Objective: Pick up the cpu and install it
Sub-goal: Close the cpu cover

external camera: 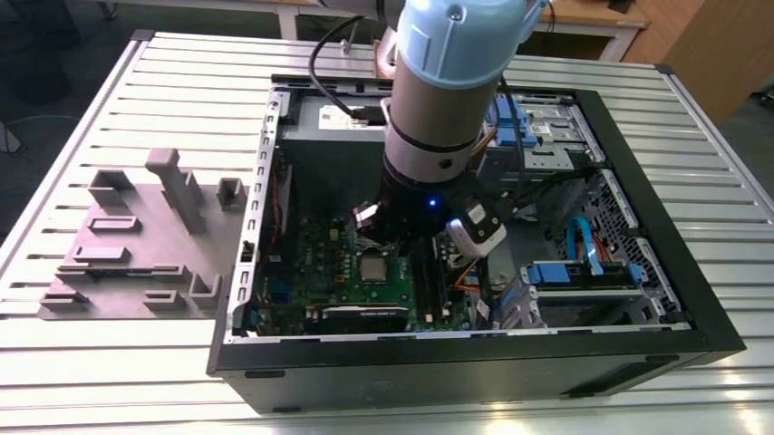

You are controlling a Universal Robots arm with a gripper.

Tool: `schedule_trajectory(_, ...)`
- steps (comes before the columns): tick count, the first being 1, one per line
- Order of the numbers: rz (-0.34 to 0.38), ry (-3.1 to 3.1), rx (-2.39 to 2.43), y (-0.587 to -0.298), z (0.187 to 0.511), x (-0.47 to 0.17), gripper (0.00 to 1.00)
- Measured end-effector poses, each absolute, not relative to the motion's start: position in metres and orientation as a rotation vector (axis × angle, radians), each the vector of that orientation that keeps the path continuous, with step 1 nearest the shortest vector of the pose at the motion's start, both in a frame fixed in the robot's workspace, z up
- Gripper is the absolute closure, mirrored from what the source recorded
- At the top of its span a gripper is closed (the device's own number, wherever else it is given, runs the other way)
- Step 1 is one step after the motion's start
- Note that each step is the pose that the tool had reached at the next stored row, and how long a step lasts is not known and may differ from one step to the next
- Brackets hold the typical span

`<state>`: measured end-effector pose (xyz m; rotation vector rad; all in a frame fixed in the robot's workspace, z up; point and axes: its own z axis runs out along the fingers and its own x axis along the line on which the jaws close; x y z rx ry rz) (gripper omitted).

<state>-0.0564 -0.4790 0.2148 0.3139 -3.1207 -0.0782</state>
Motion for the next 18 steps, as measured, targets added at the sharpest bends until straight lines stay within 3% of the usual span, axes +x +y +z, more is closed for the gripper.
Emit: schedule_trajectory(18, -0.077, -3.112, 0.442, -0.465, 0.21, -0.054, 0.9)
